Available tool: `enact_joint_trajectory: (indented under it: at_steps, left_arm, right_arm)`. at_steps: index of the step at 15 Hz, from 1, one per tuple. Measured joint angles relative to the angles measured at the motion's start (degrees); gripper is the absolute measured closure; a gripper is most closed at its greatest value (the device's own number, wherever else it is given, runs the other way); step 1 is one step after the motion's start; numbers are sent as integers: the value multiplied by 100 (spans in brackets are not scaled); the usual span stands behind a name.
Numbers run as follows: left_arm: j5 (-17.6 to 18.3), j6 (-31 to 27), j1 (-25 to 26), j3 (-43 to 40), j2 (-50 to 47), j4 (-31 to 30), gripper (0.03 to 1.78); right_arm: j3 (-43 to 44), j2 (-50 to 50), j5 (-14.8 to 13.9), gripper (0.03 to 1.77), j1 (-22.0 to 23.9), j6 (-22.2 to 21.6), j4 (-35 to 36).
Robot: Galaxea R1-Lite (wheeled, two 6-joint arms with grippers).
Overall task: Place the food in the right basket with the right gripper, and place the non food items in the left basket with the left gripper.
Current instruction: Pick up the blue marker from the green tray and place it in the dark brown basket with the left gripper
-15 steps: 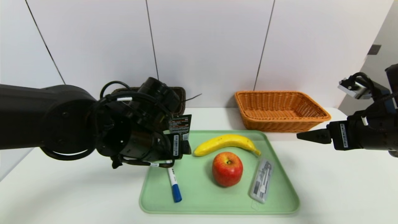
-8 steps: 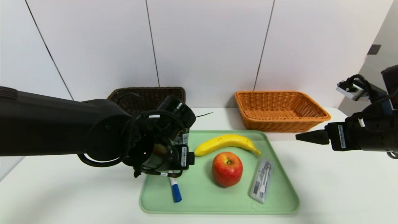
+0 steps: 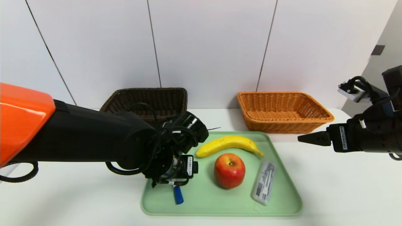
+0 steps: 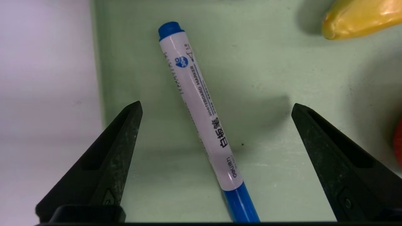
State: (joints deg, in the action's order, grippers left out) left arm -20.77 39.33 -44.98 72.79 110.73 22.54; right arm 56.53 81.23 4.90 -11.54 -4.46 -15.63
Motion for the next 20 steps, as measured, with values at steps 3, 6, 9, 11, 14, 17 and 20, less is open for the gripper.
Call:
enact_joint_trajectory:
  at_steps: [3, 6, 9, 11, 14, 17, 20]
  left_arm:
    - [-1, -2, -16, 15, 52, 0, 12]
    - [-4, 2, -18, 4, 71, -2, 36]
    - [-6, 11, -18, -28, 71, 4, 78]
    - [-4, 9, -20, -28, 68, 66, 97]
    - [-11, 83, -20, -27, 63, 121, 163]
    - [-11, 102, -20, -24, 41, 188, 163]
    - [-48, 94, -16, -9, -117, 289, 163]
  right_arm:
    - [-2, 15, -2, 9, 5, 2, 0]
    - [0, 24, 2, 9, 0, 2, 0]
    - [2, 22, 5, 9, 0, 0, -2]
    - [11, 17, 2, 9, 2, -7, 0]
    - [15, 11, 11, 9, 0, -7, 0]
    - [17, 2, 16, 9, -2, -17, -2]
    - [13, 0, 16, 9, 9, -17, -5]
